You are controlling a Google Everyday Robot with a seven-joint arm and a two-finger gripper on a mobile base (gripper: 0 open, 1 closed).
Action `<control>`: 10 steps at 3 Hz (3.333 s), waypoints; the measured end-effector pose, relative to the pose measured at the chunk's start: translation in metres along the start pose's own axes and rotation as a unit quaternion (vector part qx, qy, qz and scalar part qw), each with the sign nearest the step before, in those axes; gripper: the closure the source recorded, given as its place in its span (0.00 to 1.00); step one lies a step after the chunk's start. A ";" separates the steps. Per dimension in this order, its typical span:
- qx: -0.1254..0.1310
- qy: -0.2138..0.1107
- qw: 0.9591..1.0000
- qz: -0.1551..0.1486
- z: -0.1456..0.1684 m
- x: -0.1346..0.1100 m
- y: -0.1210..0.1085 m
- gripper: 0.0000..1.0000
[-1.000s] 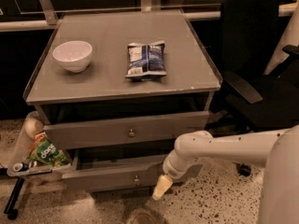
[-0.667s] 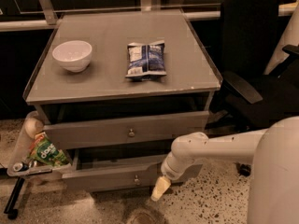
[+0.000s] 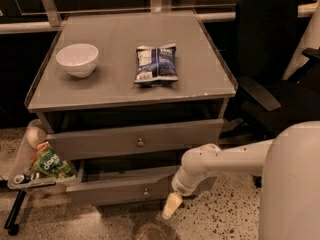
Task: Open middle drawer
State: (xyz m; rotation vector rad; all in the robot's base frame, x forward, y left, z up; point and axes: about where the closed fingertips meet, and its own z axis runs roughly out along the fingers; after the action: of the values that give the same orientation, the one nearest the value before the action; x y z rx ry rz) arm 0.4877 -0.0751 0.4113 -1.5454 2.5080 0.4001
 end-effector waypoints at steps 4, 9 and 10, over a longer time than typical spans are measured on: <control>-0.001 -0.013 1.000 0.004 -0.022 -0.006 -0.003 0.00; -0.018 -0.023 0.999 -0.020 0.021 -0.011 0.003 0.00; -0.018 -0.023 0.999 -0.020 0.017 -0.013 0.004 0.00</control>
Offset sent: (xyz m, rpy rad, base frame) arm -0.0414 -0.0352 0.0382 -0.0282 -0.0115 -0.0572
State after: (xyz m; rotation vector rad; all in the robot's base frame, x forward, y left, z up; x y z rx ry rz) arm 0.4900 -0.0575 0.3996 -1.5778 2.4454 0.4709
